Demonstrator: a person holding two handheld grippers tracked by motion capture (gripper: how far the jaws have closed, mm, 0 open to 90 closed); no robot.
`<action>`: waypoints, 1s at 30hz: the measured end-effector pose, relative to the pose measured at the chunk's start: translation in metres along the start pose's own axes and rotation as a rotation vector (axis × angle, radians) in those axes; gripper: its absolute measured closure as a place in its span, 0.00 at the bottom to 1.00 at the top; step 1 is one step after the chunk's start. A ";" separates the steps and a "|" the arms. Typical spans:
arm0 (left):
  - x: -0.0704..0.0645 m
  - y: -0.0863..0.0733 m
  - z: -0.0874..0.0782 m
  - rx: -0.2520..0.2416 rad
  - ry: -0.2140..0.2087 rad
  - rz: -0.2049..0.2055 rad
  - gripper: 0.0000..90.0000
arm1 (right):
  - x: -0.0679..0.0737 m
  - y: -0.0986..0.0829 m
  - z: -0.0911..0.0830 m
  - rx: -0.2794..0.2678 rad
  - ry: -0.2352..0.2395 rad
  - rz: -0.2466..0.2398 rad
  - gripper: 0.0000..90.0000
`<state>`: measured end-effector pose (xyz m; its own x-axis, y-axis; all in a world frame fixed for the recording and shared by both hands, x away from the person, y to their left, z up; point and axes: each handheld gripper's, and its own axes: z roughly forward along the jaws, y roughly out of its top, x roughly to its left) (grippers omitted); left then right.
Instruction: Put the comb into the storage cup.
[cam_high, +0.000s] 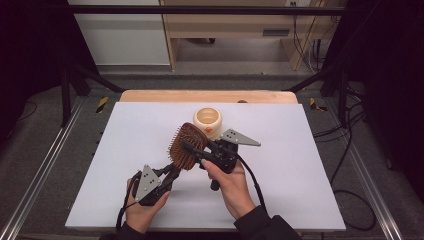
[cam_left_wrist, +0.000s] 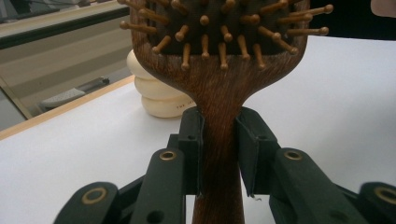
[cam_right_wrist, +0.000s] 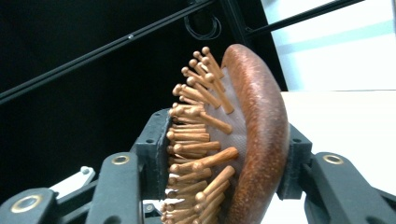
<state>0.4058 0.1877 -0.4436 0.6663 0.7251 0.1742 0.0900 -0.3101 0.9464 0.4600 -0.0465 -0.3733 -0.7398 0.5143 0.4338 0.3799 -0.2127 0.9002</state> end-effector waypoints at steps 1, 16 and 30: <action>0.001 0.000 0.000 0.002 -0.002 -0.003 0.81 | 0.000 0.000 0.001 0.001 -0.003 -0.002 0.55; 0.011 -0.007 0.000 -0.023 -0.027 -0.130 0.71 | -0.008 0.007 0.002 -0.010 -0.032 0.019 0.57; 0.056 -0.023 -0.035 -0.049 0.131 -0.277 0.36 | -0.031 0.035 0.001 -0.048 -0.116 0.023 0.57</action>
<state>0.4150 0.2573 -0.4457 0.5203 0.8518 -0.0613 0.2167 -0.0623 0.9743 0.4972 -0.0691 -0.3554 -0.6611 0.6006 0.4498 0.3675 -0.2635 0.8919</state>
